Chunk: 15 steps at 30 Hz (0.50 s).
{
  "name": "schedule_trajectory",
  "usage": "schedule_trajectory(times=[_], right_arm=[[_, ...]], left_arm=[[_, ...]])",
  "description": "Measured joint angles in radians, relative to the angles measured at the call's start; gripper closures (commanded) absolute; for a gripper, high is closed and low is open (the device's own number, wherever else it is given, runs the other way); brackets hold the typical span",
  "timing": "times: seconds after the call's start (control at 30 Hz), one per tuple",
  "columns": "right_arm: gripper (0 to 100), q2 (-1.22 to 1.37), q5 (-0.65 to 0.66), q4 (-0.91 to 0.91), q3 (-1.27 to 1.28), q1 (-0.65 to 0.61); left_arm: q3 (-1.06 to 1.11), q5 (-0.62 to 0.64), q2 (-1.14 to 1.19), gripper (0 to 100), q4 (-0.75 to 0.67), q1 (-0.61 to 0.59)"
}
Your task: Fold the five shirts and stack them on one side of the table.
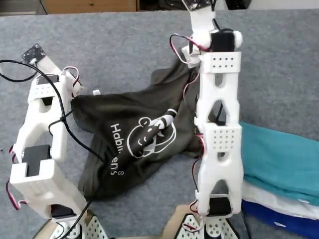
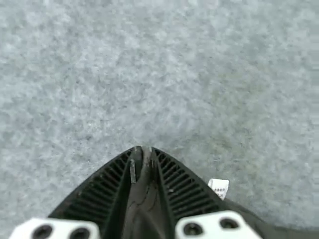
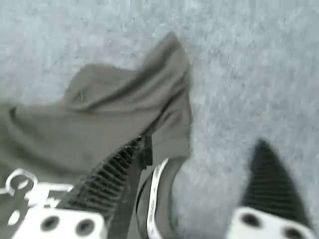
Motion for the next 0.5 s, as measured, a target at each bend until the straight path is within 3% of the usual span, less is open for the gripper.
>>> schedule_trajectory(times=[0.33, 0.4, 0.5], right_arm=[[80.4, -0.235, 0.003, -0.015, 0.74, -0.038], [82.0, -0.235, 0.003, -0.064, 0.833, -0.052], [93.8, -0.236, 0.008, -0.196, 0.948, -0.064]], left_arm=[[-0.014, 0.0, 0.029, 98, 0.0, -0.02], [-0.014, 0.0, 0.029, 98, 0.0, -0.02], [-0.014, 0.0, 0.029, 98, 0.0, -0.02]])
